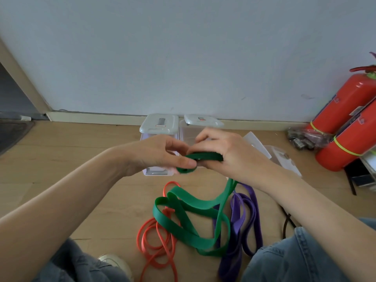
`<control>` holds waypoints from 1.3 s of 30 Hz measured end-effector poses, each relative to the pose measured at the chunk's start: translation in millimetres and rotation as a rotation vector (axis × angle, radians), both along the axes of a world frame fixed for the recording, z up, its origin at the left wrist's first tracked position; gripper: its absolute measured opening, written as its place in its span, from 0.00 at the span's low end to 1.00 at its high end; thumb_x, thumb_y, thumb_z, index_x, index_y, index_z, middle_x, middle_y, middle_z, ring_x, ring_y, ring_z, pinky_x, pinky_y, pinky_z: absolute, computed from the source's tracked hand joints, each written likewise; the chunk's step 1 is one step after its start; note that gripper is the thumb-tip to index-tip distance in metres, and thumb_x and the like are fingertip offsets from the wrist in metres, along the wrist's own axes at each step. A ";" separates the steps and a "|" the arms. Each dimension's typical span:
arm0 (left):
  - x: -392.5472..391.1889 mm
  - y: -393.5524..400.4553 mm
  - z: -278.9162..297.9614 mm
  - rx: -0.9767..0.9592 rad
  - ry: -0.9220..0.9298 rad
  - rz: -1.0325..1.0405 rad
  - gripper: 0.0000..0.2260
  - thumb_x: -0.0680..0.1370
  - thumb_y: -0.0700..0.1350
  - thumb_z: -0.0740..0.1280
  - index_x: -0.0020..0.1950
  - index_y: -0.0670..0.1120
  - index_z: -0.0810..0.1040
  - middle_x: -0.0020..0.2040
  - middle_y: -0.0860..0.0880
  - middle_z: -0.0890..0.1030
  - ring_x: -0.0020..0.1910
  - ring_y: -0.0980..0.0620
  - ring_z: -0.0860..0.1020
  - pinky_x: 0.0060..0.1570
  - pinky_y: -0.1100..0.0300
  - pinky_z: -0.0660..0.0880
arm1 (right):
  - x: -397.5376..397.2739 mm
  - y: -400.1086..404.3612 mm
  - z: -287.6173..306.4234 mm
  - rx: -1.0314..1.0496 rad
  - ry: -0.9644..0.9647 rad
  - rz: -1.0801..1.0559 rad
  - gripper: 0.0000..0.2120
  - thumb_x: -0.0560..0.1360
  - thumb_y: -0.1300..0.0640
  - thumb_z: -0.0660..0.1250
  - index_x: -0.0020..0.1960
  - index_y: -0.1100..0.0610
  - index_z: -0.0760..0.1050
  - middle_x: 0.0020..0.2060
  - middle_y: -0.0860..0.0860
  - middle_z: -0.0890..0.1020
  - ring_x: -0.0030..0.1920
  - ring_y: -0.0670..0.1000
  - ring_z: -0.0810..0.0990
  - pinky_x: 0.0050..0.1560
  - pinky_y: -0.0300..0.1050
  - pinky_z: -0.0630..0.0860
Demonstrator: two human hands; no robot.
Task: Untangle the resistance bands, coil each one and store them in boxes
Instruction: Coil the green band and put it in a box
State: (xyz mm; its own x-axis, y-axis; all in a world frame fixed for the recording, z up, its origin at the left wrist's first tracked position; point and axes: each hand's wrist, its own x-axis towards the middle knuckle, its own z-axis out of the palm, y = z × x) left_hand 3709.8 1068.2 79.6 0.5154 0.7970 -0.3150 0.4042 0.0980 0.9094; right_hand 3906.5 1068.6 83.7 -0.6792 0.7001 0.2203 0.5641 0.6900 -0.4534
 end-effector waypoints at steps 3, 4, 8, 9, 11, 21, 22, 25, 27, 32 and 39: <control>-0.9 5.0 4.9 0.078 -0.131 0.192 0.17 0.61 0.56 0.72 0.48 0.52 0.83 0.46 0.53 0.85 0.44 0.59 0.82 0.42 0.73 0.74 | -0.2 2.7 2.8 -0.178 0.208 -0.234 0.15 0.68 0.56 0.74 0.50 0.51 0.72 0.46 0.46 0.75 0.37 0.37 0.73 0.39 0.30 0.68; -0.2 5.9 6.4 0.085 -0.183 0.249 0.17 0.61 0.55 0.72 0.47 0.51 0.83 0.46 0.53 0.85 0.44 0.59 0.82 0.42 0.73 0.74 | -0.9 3.7 4.0 -0.277 0.285 -0.284 0.15 0.67 0.55 0.75 0.47 0.52 0.70 0.44 0.47 0.77 0.36 0.40 0.75 0.38 0.33 0.71; 12.9 3.3 1.5 0.041 -0.355 0.413 0.19 0.65 0.53 0.70 0.52 0.46 0.82 0.47 0.50 0.85 0.48 0.56 0.82 0.44 0.69 0.77 | -9.0 4.1 -2.3 -0.497 0.570 -0.392 0.19 0.64 0.56 0.77 0.47 0.61 0.73 0.48 0.55 0.81 0.48 0.55 0.81 0.54 0.56 0.76; 16.8 1.8 -0.8 0.031 -0.377 0.446 0.17 0.66 0.51 0.70 0.51 0.45 0.82 0.47 0.49 0.85 0.47 0.55 0.83 0.43 0.70 0.77 | -12.7 2.8 -5.3 -0.529 0.619 -0.411 0.19 0.64 0.57 0.77 0.47 0.63 0.72 0.49 0.58 0.81 0.50 0.58 0.81 0.56 0.59 0.75; 21.3 0.3 -4.1 0.012 -0.383 0.484 0.14 0.70 0.49 0.69 0.51 0.43 0.82 0.46 0.46 0.85 0.45 0.55 0.83 0.42 0.70 0.77 | -18.1 0.7 -9.7 -0.540 0.646 -0.435 0.17 0.64 0.59 0.77 0.45 0.62 0.72 0.49 0.61 0.80 0.50 0.59 0.80 0.55 0.58 0.76; 5.0 -4.2 0.9 -0.214 -0.207 0.242 0.21 0.64 0.46 0.73 0.55 0.42 0.79 0.48 0.42 0.84 0.46 0.47 0.83 0.47 0.62 0.79 | -1.8 1.5 -2.3 -0.480 0.335 -0.318 0.15 0.61 0.54 0.79 0.41 0.45 0.76 0.47 0.48 0.76 0.45 0.48 0.78 0.49 0.44 0.74; 5.6 -5.8 0.5 -0.240 -0.232 0.258 0.21 0.63 0.45 0.73 0.54 0.41 0.79 0.47 0.42 0.84 0.45 0.47 0.83 0.45 0.63 0.79 | -0.6 2.0 -1.3 -0.494 0.336 -0.309 0.14 0.61 0.53 0.79 0.41 0.44 0.77 0.48 0.49 0.76 0.47 0.49 0.79 0.51 0.44 0.75; 9.3 -7.5 0.7 -0.260 -0.340 0.358 0.20 0.64 0.45 0.72 0.54 0.39 0.79 0.45 0.43 0.85 0.43 0.49 0.83 0.42 0.64 0.79 | -0.7 1.2 -1.7 -0.564 0.450 -0.319 0.12 0.63 0.55 0.77 0.44 0.45 0.79 0.46 0.49 0.81 0.47 0.50 0.81 0.53 0.44 0.77; 14.8 -7.0 -0.7 -0.229 -0.407 0.460 0.18 0.68 0.45 0.71 0.55 0.37 0.78 0.47 0.42 0.84 0.44 0.49 0.84 0.42 0.64 0.80 | -4.0 0.5 -5.5 -0.596 0.539 -0.347 0.14 0.65 0.57 0.76 0.49 0.48 0.79 0.47 0.50 0.82 0.49 0.50 0.82 0.56 0.49 0.77; 23.5 -6.7 -3.7 -0.200 -0.487 0.510 0.13 0.74 0.42 0.68 0.56 0.38 0.78 0.49 0.44 0.84 0.47 0.50 0.83 0.40 0.66 0.78 | -10.2 1.4 -8.7 -0.606 0.615 -0.379 0.18 0.64 0.61 0.77 0.51 0.51 0.76 0.46 0.54 0.83 0.46 0.54 0.83 0.52 0.51 0.79; 10.7 -1.6 -1.7 0.186 0.194 0.174 0.15 0.68 0.43 0.75 0.54 0.50 0.79 0.49 0.54 0.82 0.47 0.61 0.79 0.43 0.74 0.73 | -7.2 2.2 -9.1 -0.307 0.136 -0.199 0.17 0.64 0.64 0.75 0.49 0.49 0.79 0.43 0.44 0.81 0.43 0.40 0.78 0.47 0.28 0.71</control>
